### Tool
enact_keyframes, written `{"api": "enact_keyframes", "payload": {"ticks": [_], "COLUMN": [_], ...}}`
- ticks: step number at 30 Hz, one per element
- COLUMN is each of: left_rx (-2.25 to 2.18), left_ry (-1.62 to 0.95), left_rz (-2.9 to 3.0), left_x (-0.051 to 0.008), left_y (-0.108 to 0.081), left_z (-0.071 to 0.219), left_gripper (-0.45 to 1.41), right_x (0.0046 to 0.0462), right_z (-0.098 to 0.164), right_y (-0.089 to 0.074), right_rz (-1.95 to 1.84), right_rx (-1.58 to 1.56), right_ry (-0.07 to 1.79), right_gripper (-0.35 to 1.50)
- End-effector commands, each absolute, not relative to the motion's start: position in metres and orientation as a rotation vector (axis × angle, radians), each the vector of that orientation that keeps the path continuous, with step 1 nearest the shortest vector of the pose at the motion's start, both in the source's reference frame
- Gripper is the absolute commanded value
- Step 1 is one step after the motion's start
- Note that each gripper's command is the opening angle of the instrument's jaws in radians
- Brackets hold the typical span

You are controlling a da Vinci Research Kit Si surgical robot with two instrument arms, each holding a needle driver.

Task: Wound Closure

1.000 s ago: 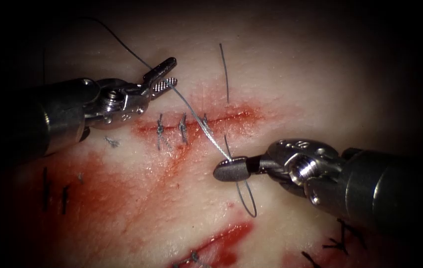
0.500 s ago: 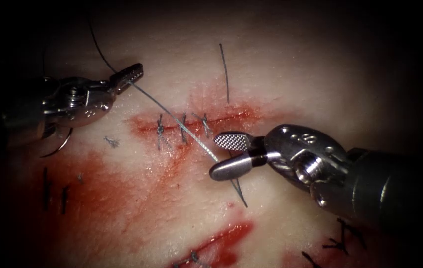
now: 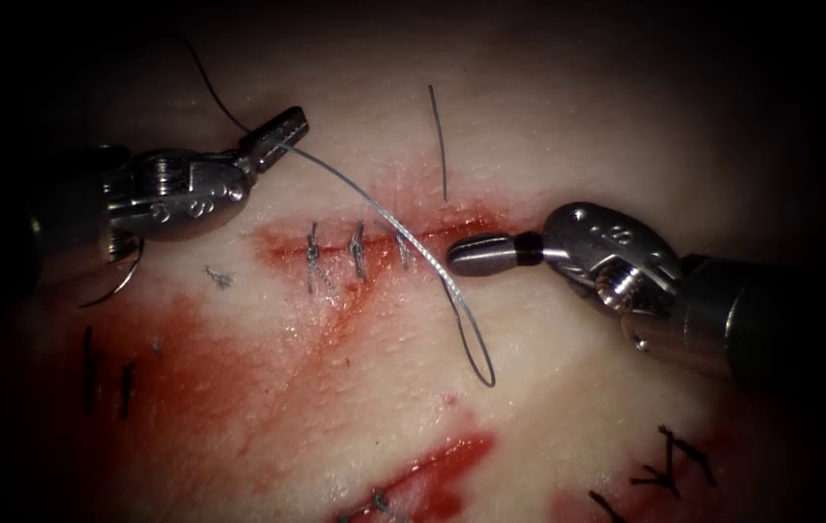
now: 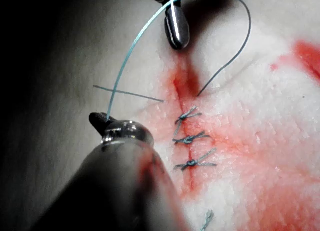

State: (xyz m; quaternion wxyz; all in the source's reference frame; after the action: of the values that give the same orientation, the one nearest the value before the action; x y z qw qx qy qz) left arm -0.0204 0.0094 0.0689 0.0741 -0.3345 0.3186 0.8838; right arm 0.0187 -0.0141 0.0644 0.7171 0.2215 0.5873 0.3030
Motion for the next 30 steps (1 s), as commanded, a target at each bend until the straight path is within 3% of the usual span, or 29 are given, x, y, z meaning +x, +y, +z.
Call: {"api": "enact_keyframes", "payload": {"ticks": [1, 8, 20, 27, 28, 29, 30], "left_rx": [-0.976, -0.656, -0.591, -0.557, -0.546, -0.539, -0.534], "left_ry": [0.976, 1.097, 1.199, 1.215, 1.215, 1.217, 1.217], "left_rz": [2.645, 2.515, 2.559, 2.556, 2.560, 2.561, 2.563], "left_x": [-0.0211, -0.0232, -0.0235, -0.0243, -0.0246, -0.0248, -0.0250], "left_y": [0.0103, 0.0102, 0.0089, 0.0073, 0.0069, 0.0065, 0.0063], "left_z": [0.0695, 0.0726, 0.0761, 0.0763, 0.0762, 0.0762, 0.0762], "left_gripper": [-0.45, -0.45, -0.45, -0.45, -0.45, -0.45, -0.45], "right_x": [0.0208, 0.0251, 0.0251, 0.0255, 0.0256, 0.0256, 0.0256], "right_z": [0.0653, 0.0628, 0.0593, 0.0588, 0.0590, 0.0591, 0.0593], "right_y": [-0.0140, -0.0141, -0.0120, -0.0105, -0.0097, -0.0094, -0.0090], "right_rz": [0.646, 0.606, 0.733, 0.747, 0.762, 0.758, 0.768], "right_rx": [0.510, 0.567, 0.420, 0.283, 0.273, 0.259, 0.233], "right_ry": [1.316, 1.485, 1.673, 1.691, 1.677, 1.674, 1.660], "right_gripper": [-0.35, -0.35, -0.35, -0.35, -0.21, 0.09, 0.57]}}
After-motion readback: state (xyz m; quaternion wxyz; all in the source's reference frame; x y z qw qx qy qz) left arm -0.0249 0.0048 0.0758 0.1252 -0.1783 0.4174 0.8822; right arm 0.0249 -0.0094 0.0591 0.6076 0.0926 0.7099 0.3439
